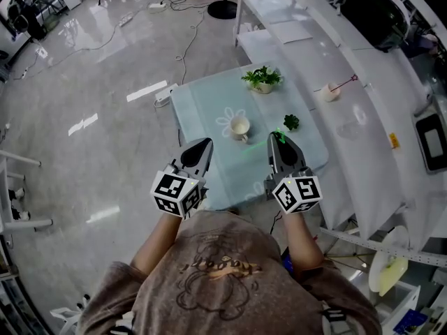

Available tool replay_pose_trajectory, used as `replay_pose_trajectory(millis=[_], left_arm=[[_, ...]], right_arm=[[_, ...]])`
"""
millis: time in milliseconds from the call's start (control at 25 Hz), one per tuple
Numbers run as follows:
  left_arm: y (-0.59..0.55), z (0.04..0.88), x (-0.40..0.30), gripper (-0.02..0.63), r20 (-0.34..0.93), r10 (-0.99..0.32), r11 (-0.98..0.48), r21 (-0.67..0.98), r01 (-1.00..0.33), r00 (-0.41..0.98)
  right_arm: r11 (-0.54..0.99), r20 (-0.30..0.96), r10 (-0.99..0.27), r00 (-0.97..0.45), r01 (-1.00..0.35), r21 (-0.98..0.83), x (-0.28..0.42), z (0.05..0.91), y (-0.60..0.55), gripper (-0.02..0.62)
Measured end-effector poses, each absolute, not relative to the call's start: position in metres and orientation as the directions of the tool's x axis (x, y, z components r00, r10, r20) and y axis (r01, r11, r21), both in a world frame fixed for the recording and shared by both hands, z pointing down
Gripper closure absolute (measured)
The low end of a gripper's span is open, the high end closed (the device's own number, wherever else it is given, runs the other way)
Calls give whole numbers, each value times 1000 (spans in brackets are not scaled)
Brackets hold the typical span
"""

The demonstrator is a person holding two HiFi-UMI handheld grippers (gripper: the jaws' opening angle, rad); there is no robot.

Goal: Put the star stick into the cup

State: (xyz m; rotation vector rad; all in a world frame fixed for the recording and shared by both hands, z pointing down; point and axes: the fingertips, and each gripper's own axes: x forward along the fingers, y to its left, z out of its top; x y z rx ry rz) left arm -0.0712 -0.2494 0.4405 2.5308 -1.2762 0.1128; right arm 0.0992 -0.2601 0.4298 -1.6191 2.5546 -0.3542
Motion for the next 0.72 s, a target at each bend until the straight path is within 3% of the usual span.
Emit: replay_pose_trajectory(millis=[720], left_arm=[[-289,466,-75,588,253,-757,-557,233,-797,603]], right_arm=[[358,36,-922,-386,-882,-307,105,469,-373,577]])
